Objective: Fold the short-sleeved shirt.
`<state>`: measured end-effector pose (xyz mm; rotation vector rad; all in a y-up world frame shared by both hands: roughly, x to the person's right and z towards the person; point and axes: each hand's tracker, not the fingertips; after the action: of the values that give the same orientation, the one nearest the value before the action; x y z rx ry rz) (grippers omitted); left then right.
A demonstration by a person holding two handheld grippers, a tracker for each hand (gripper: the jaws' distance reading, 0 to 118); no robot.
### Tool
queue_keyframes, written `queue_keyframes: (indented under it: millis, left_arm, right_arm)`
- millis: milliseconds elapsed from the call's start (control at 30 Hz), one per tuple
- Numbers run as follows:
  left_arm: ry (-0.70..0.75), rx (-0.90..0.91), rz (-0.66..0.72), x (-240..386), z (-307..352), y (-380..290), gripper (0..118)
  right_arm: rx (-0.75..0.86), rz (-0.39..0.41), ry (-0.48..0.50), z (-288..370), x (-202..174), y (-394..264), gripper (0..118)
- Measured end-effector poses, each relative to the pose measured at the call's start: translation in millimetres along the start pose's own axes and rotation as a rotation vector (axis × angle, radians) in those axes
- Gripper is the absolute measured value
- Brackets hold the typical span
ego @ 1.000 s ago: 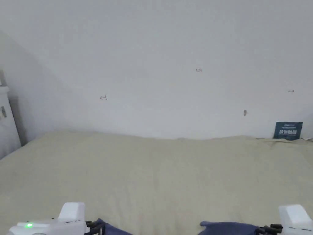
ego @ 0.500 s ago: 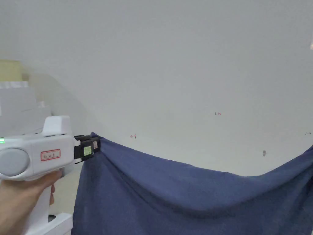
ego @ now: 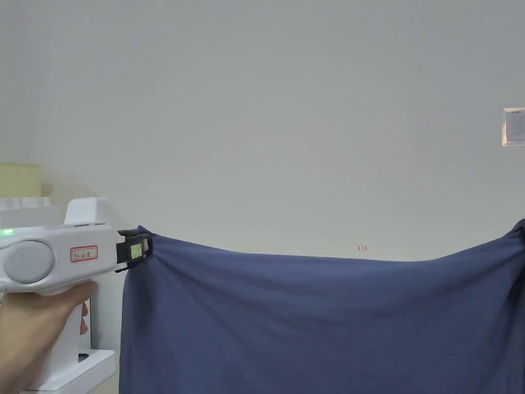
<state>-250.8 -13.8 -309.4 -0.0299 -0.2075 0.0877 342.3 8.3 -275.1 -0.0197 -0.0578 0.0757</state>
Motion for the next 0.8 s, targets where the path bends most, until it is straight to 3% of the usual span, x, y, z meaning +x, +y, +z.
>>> queue_keyframes:
  millis: [67,133,433,800]
  left_arm:
    - [0.004,-0.006,0.002,1,-1,-2,3]
    - [-0.001,0.002,-0.003,-2,-5,-5,3]
    - [0.017,0.006,0.005,2,-28,0,3]
    - [0.108,-0.048,-0.076,11,-123,19,3]
  right_arm:
    - [-0.006,-0.018,0.027,-3,4,0,3]
    - [0.003,0.024,-0.006,-6,1,0,3]
    - [0.001,0.047,-0.013,-27,-4,9,3]
    - [-0.026,0.074,-0.061,-112,-24,29,3]
